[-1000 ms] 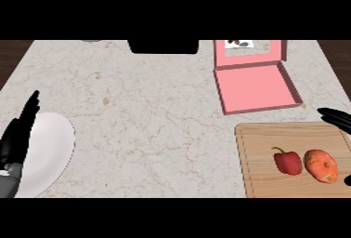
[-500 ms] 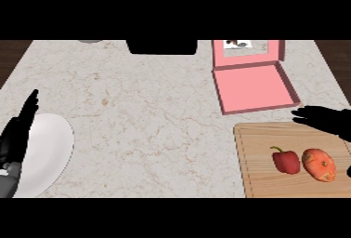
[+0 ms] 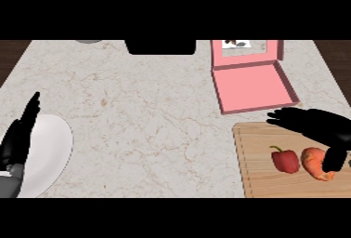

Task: Pick the bell pepper from the cutting board and place it in the cardboard box

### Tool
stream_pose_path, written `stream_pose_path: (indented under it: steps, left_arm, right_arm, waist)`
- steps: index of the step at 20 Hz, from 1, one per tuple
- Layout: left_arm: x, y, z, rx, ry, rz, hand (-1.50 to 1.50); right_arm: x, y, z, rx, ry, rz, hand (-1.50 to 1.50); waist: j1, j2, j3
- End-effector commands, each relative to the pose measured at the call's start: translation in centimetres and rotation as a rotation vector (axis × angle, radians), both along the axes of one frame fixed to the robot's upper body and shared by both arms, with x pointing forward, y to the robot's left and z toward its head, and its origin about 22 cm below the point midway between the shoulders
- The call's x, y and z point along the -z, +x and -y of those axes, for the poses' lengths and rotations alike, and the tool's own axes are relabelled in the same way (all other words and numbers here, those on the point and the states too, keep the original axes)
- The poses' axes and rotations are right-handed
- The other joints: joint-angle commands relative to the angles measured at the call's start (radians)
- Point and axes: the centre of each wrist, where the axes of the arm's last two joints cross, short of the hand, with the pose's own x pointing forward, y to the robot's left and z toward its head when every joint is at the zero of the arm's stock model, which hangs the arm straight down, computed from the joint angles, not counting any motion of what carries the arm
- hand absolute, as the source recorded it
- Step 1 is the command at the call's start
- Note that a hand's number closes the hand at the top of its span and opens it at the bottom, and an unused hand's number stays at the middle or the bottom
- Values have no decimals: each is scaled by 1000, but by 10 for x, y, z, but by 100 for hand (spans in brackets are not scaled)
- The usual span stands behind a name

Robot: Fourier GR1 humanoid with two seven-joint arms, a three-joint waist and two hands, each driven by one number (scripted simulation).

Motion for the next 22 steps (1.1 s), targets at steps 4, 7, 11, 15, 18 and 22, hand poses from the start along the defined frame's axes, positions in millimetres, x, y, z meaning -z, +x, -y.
stream_pose_path:
  steps: [4,7,11,15,18,22]
  left_arm:
    - [-14,-5,1,-7,0,-1,0]
    - [5,-3,-8,-4,5,3,0]
    - [-12,10,4,-12,10,10,0]
    - [5,2,-2,-7,0,10,0]
    - [-5,-1,-12,-22,-6,-1,0]
    - [1,-6,-10,-5,-3,5,0]
  right_arm:
    - [18,-4,-6,-4,-30,4,-150]
    - [22,-4,-14,-14,-44,-24,-150]
    - [14,-12,1,-26,-22,-30,-150]
    - [25,-15,-12,-72,48,-56,-150]
    - [22,-21,-31,-102,56,-59,-150]
    - [17,-38,-24,-111,56,-64,-150]
  waist:
    - [-2,-1,0]
    - [-3,0,0]
    - [-7,-1,0]
    - [-6,0,0]
    - [-6,0,0]
    - [-8,-1,0]
